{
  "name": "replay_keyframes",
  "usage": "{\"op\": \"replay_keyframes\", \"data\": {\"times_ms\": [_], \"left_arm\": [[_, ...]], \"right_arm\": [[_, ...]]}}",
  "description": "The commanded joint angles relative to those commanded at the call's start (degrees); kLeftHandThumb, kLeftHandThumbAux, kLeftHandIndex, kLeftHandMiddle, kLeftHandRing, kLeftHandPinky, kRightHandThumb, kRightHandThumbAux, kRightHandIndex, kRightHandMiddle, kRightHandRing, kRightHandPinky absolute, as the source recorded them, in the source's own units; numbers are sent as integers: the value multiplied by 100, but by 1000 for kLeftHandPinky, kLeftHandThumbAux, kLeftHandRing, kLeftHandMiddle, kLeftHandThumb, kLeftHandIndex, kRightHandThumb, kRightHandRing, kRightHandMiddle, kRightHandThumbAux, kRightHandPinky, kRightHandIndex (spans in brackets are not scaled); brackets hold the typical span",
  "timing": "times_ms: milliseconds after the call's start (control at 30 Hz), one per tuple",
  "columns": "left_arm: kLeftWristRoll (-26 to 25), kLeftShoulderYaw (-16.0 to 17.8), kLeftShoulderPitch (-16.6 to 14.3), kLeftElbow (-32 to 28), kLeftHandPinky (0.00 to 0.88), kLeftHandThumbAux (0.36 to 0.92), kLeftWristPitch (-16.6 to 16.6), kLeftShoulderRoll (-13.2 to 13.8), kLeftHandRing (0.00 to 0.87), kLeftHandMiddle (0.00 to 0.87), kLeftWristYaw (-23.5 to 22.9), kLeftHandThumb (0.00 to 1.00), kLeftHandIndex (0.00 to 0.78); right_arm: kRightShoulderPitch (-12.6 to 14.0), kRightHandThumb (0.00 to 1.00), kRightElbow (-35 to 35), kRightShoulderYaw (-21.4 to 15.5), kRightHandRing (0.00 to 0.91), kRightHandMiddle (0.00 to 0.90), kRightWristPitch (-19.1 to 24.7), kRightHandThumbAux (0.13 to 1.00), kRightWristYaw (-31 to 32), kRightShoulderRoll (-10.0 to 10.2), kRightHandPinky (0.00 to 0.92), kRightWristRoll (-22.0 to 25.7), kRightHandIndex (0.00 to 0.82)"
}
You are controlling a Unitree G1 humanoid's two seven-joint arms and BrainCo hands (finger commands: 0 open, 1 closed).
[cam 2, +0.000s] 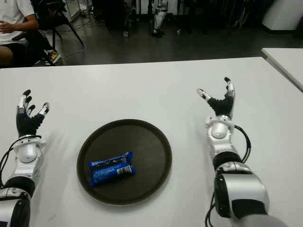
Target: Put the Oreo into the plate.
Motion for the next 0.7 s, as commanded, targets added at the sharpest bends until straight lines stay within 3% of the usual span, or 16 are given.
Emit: {"op": "replay_keyframes", "data": {"times_ms": [700], "left_arm": [[78, 73, -39, 86, 0, 690, 197, 109, 0, 0, 194, 0, 15]], "right_arm": [[60, 0, 113, 254, 0, 0, -2, 671, 701, -24, 0, -169, 0]]}}
